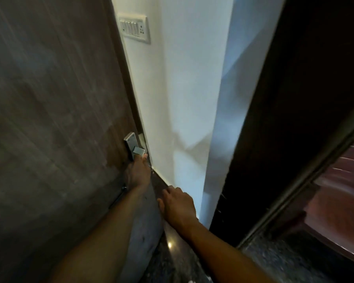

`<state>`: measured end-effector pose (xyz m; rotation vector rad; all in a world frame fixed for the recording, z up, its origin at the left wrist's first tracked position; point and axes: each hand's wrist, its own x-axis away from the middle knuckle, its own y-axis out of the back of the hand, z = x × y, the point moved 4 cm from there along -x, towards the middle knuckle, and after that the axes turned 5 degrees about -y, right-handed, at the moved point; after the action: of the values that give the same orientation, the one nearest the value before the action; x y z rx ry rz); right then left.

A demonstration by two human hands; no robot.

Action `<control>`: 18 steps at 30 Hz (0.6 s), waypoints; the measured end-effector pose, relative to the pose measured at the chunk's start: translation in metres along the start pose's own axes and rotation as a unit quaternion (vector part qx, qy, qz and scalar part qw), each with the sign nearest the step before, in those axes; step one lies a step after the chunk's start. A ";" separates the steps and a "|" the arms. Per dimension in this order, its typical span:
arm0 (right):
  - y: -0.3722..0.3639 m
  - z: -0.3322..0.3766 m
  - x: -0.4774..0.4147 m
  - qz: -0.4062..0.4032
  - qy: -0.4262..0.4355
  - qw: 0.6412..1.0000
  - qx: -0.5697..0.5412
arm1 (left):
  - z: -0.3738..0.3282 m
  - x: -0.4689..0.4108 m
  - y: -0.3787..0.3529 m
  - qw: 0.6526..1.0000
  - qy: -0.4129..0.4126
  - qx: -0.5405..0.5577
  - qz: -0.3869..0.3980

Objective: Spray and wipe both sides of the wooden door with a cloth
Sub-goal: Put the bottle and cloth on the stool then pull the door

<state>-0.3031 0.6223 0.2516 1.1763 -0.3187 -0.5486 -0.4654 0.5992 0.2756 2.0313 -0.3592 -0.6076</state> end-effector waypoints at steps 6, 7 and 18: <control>0.009 -0.013 0.055 -0.032 -0.004 0.999 0.026 | -0.033 0.045 -0.001 0.999 -0.025 0.019 0.006; 0.014 -0.014 0.063 -0.030 -0.010 0.999 0.030 | -0.036 0.051 -0.002 0.999 -0.028 0.022 0.008; 0.032 -0.047 0.140 -0.021 -0.051 0.998 0.042 | -0.088 0.132 0.004 0.995 -0.077 0.050 0.041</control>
<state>-0.1559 0.5898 0.2577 1.2402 -0.4087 -0.6376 -0.3066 0.5970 0.2806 2.0585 -0.5721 -0.7101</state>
